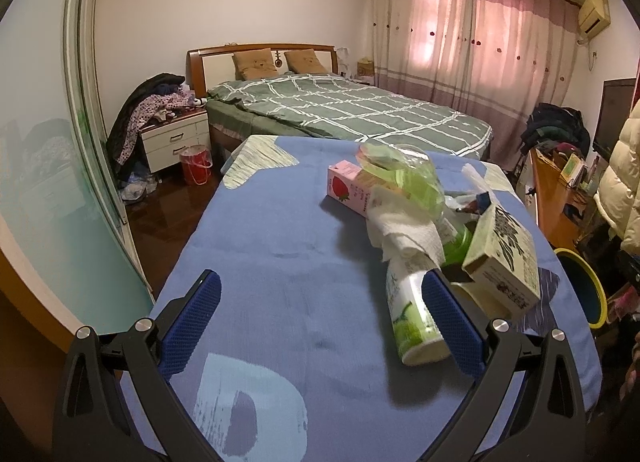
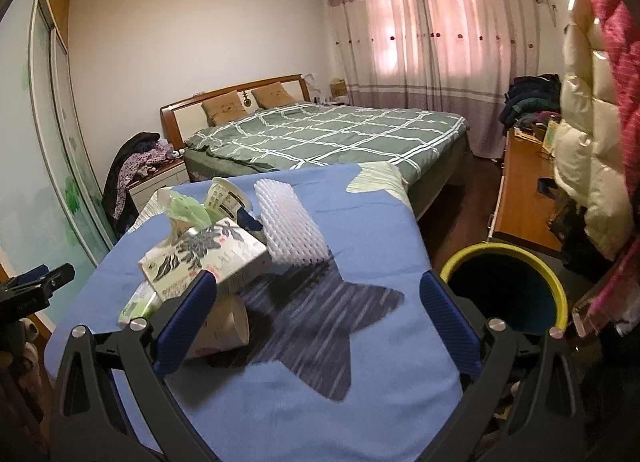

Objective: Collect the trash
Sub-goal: 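Grasp the white foam fruit net with the right gripper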

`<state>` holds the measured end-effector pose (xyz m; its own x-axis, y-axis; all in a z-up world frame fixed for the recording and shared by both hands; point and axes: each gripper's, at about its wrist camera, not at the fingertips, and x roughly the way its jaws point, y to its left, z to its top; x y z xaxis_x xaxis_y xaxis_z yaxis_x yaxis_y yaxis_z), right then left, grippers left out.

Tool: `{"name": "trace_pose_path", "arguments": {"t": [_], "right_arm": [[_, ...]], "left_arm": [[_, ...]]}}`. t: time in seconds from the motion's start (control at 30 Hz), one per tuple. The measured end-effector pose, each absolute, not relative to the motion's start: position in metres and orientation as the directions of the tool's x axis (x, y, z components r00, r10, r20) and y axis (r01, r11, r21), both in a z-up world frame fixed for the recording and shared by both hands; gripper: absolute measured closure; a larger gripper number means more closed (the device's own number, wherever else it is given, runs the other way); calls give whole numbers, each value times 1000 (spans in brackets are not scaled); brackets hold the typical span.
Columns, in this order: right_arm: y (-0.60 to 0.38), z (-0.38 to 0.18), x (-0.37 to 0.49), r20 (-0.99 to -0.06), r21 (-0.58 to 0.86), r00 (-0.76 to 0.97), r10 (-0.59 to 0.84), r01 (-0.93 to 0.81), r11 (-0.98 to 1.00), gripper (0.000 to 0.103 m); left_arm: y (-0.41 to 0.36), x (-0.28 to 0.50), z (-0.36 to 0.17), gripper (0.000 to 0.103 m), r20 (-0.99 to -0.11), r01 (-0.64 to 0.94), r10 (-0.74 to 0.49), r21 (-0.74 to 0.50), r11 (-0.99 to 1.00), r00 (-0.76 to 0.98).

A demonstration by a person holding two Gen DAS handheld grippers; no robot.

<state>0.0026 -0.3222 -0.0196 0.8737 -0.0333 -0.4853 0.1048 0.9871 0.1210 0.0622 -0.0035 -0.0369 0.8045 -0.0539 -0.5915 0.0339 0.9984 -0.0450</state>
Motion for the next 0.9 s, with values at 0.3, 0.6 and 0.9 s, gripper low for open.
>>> {"name": "trace_pose_path", "arguments": {"t": [0.3,0.6,0.9], "right_arm": [[-307,-18,87,-507,59,862,-2,37,998,6],[-303,-34,197,-621,43,782,46,-24,999,16],[-290,-53,252,-701,5,712,45,-59,998,25]], "left_arm": [[-9,89,-37,4,-583,41,-53,-34,999,811],[-13,114,-45,4,-603,40,-56,-40,998,796],[-12,131,-55,4,-628,37,-64,-57,998,775]]}}
